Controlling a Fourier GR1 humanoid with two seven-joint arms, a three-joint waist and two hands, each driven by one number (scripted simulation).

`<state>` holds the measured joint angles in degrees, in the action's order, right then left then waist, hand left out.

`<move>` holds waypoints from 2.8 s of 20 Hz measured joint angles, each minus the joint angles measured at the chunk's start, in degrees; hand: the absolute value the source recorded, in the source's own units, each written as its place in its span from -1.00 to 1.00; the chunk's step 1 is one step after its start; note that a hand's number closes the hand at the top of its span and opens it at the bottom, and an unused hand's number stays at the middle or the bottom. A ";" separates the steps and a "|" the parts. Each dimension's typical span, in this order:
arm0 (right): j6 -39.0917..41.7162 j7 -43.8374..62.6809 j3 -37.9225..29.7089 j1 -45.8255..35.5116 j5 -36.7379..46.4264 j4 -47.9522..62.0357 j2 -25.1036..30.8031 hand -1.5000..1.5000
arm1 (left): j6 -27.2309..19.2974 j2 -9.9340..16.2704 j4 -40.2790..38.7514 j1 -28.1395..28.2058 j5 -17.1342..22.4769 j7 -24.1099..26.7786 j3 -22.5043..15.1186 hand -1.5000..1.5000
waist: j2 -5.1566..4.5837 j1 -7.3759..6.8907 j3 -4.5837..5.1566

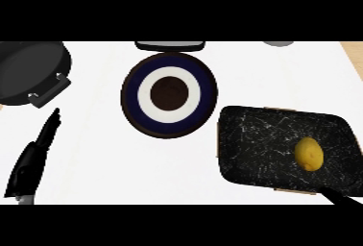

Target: Pick the lemon from the tray and place it in the plate

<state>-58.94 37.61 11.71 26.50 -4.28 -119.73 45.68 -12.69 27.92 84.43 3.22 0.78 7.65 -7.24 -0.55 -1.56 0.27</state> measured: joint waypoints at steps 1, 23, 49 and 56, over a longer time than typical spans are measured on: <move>1.09 2.91 -0.01 -1.63 -0.04 0.58 1.49 -1.00 | 0.08 -0.11 -0.03 0.01 -0.09 0.06 0.07 0.00 | 0.03 -0.03 -0.03; 23.72 9.54 3.92 -21.97 0.10 21.55 -6.84 -1.00 | 4.70 -3.29 -0.09 2.40 -2.67 0.88 5.34 0.00 | 0.53 1.32 -0.27; 44.83 -8.95 0.19 -34.57 12.33 37.36 -15.43 1.00 | 11.18 -7.96 0.98 -0.91 -8.39 0.40 9.54 0.00 | -0.74 -3.69 -0.27; 59.39 -23.63 7.63 -45.79 17.54 42.44 -7.30 1.00 | 12.72 -8.74 1.65 -3.81 -9.08 0.91 6.60 0.00 | -2.87 -9.93 -0.65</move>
<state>0.45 13.98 19.34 -19.29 13.26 -77.29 38.37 0.03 19.18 86.08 -0.59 -8.30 8.56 -0.64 -3.42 -11.49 -0.38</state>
